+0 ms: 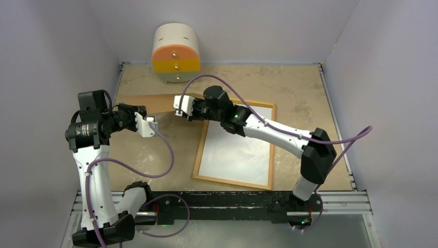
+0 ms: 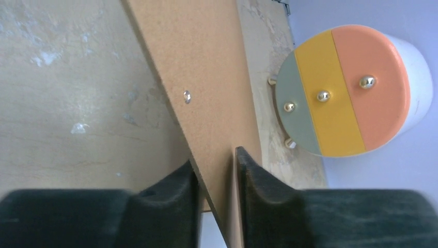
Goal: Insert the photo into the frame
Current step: Turn over the photo frame item on the photo frame.
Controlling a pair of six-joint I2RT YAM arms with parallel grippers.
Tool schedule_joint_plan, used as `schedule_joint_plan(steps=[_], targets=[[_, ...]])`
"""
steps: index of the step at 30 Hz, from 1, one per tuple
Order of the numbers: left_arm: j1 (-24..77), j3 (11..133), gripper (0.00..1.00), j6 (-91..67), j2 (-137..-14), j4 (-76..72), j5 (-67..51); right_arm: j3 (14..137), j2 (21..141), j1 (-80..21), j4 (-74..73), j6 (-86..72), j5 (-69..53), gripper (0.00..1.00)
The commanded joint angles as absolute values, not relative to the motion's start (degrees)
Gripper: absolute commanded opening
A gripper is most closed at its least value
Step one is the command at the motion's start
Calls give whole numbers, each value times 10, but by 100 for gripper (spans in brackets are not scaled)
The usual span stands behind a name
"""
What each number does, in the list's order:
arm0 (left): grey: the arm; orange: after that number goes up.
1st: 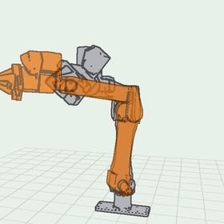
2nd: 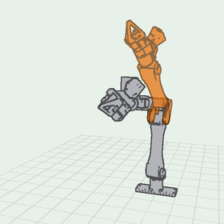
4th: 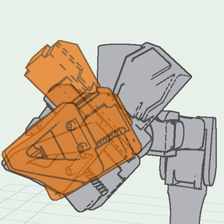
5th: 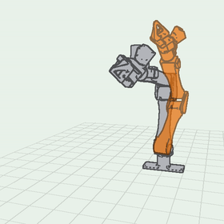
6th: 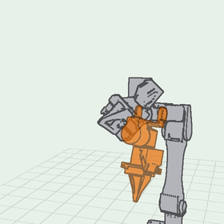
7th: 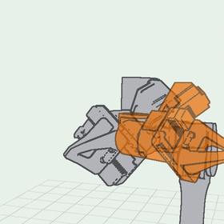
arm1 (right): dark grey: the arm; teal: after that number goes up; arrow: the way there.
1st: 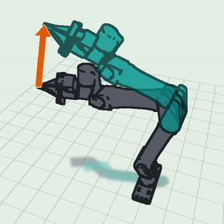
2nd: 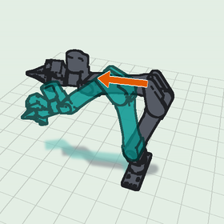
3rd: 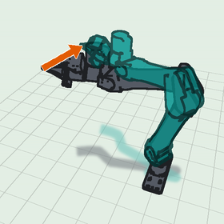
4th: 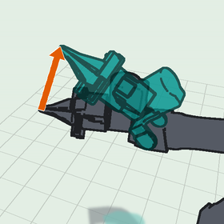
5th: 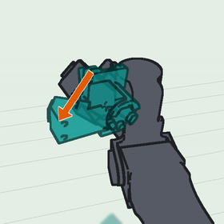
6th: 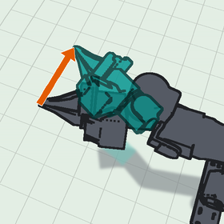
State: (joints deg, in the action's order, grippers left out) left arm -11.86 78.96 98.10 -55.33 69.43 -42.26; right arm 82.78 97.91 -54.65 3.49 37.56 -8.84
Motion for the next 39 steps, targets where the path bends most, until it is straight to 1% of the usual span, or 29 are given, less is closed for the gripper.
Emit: schedule_joint_plan(steps=[1, 2, 3, 4, 5, 6, 7, 8, 9, 11, 15, 20, 23, 24, 26, 28, 30, 32, 33, 35, 39], targets=[[-117, 821, 0, 963, -541, 634, -473, 852, 967, -551, 59, 370, -79, 13], [-117, 820, 0, 939, -539, 615, -475, 859, 969, -551, 55, 365, -79, 0], [-117, 819, 1, 916, -538, 594, -476, 862, 968, -551, 57, 361, -76, 0], [-117, 818, 11, 887, -536, 570, -477, 862, 965, -552, 65, 352, -74, 0], [-117, 817, 24, 849, -536, 543, -479, 859, 959, -551, 80, 342, -75, 0], [-117, 816, 50, 806, -535, 507, -478, 856, 953, -551, 91, 328, -77, 0], [-117, 814, 71, 762, -533, 474, -475, 856, 947, -551, 99, 309, -83, 0], [-117, 811, 79, 730, -531, 438, -469, 857, 941, -552, 106, 293, -93, 0], [-117, 807, 82, 693, -528, 398, -456, 860, 934, -551, 112, 272, -101, 0], [-117, 794, 85, 600, -520, 299, -416, 876, 926, -551, 113, 225, -93, 0], [-118, 773, 88, 467, -518, 163, -314, 957, 937, -550, 46, 148, -80, 0], [-118, 785, 90, 363, -546, 79, -170, 993, 941, -536, 17, 41, -87, 0], [-120, 787, 91, 315, -563, 11, -34, 1049, 966, -526, -49, 8, -96, 0], [-122, 794, 91, 306, -569, 10, -14, 1062, 969, -523, -62, -11, -99, 0], [-136, 812, 92, 288, -579, 29, -28, 1070, 973, -509, -73, -44, -111, 0], [-150, 815, 92, 274, -574, 53, -84, 1065, 971, -490, -72, -82, -131, 0], [-152, 818, 93, 259, -565, 87, -157, 1073, 980, -472, -82, -112, -164, 0], [-152, 833, 93, 256, -564, 143, -242, 1111, 1001, -465, -122, -129, -170, 0], [-152, 832, 93, 247, -564, 150, -256, 1130, 1011, -461, -140, -137, -171, 0], [-152, 829, 93, 225, -572, 151, -240, 1144, 1017, -449, -150, -165, -170, 0], [-152, 839, 93, 240, -599, 209, -223, 1089, 990, -383, -98, -291, -216, 0]])
